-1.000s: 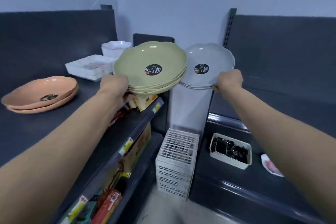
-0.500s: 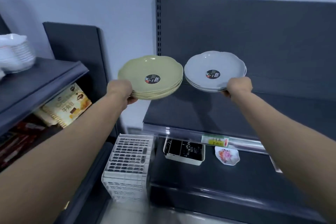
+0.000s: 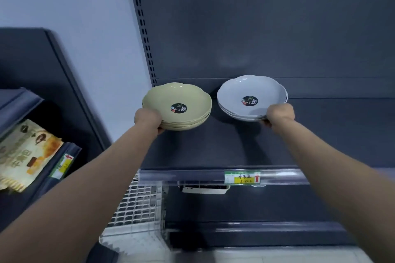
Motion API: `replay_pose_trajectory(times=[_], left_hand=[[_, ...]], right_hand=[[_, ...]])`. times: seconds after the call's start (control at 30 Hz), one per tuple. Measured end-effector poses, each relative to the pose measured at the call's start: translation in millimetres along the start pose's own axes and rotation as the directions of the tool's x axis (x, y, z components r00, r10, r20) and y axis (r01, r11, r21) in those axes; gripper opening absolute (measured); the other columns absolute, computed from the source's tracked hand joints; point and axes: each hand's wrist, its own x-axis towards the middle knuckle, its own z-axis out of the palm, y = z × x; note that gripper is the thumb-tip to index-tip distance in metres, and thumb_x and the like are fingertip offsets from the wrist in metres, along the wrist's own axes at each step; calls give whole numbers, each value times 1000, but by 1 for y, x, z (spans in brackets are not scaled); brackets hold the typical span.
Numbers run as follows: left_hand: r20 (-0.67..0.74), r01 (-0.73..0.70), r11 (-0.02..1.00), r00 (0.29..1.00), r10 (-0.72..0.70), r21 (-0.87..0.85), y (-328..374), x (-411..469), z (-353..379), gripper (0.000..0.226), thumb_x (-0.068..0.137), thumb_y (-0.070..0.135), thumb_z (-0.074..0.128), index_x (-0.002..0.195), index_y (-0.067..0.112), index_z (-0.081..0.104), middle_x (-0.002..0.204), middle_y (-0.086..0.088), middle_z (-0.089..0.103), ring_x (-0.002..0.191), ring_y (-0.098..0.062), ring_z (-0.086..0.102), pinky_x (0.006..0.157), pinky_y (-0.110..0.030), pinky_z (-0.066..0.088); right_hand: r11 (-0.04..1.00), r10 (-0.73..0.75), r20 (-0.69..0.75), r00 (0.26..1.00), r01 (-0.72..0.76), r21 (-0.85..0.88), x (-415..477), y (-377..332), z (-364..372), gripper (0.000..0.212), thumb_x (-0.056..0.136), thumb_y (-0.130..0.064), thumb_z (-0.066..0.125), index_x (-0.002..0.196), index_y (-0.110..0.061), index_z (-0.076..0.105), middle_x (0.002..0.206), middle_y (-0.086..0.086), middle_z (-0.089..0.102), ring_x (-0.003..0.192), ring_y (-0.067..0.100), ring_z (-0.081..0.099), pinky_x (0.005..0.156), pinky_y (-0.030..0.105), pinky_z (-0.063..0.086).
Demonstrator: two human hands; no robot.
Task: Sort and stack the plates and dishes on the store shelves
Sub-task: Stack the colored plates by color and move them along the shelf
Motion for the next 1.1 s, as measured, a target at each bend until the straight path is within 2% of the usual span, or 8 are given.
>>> replay_pose_trajectory(times=[0.1, 0.27, 0.4, 0.57, 0.7, 0.87, 0.97, 1.1], left_hand=[[26, 25, 1000, 999, -26, 16, -4, 14, 14, 41, 91, -6, 41, 130, 1, 47, 134, -19, 51, 113, -38, 56, 71, -43, 50], [75, 50, 999, 996, -51, 16, -11, 28, 35, 41, 91, -6, 42, 132, 1, 44, 135, -18, 49, 111, -36, 54, 72, -42, 49], [80, 80, 997, 994, -78, -18, -18, 32, 51, 44, 90, -8, 42, 132, 2, 46, 133, -18, 52, 99, -30, 52, 71, -40, 50], [73, 98, 993, 993, -94, -62, -21, 30, 71, 45, 90, -9, 44, 134, 0, 43, 134, -19, 50, 97, -28, 51, 75, -37, 50], [62, 125, 992, 991, -122, -36, -23, 29, 82, 46, 92, -7, 43, 136, 2, 40, 137, -17, 47, 109, -31, 53, 76, -38, 50], [72, 150, 988, 986, -153, 42, -25, 27, 89, 44, 94, -5, 40, 137, 5, 41, 138, -16, 47, 118, -32, 52, 78, -39, 48], [90, 159, 986, 983, -163, 52, -25, 25, 93, 43, 94, -5, 39, 135, 7, 43, 137, -15, 51, 101, -25, 51, 78, -38, 47], [98, 162, 985, 981, -167, 62, -27, 18, 96, 43, 94, -5, 37, 135, 8, 44, 136, -15, 52, 98, -23, 50, 78, -37, 46]], right_hand=[[999, 43, -7, 999, -43, 16, 12, 8, 5, 38, 90, 4, 42, 126, 0, 55, 124, 20, 59, 82, 33, 59, 23, 24, 42], [991, 110, 1, 994, -110, 77, 31, 20, 5, 40, 91, 6, 40, 127, -2, 52, 127, 20, 57, 88, 33, 58, 28, 26, 47], [982, 144, 39, 989, -148, 119, 44, 25, 2, 42, 91, 7, 36, 127, -5, 52, 124, 17, 58, 91, 29, 57, 37, 28, 52], [979, 159, 95, 983, -170, 114, 57, 29, 1, 40, 90, 10, 38, 127, 0, 52, 111, 16, 55, 86, 29, 58, 30, 23, 49], [980, 158, 145, 977, -173, 97, 65, 25, -3, 38, 91, 11, 38, 125, 0, 52, 106, 14, 51, 72, 24, 55, 31, 25, 48], [978, 182, 181, 967, -196, 66, 74, 25, -9, 28, 91, 10, 39, 107, -10, 51, 101, 13, 53, 65, 21, 54, 32, 25, 48], [978, 189, 216, 958, -205, 50, 78, 26, -13, 25, 92, 9, 38, 104, -9, 50, 84, 8, 54, 63, 19, 53, 34, 24, 51], [982, 181, 256, 950, -189, 6, 83, 29, -18, 21, 91, 8, 39, 101, -5, 51, 79, 8, 53, 65, 20, 55, 36, 23, 53]])
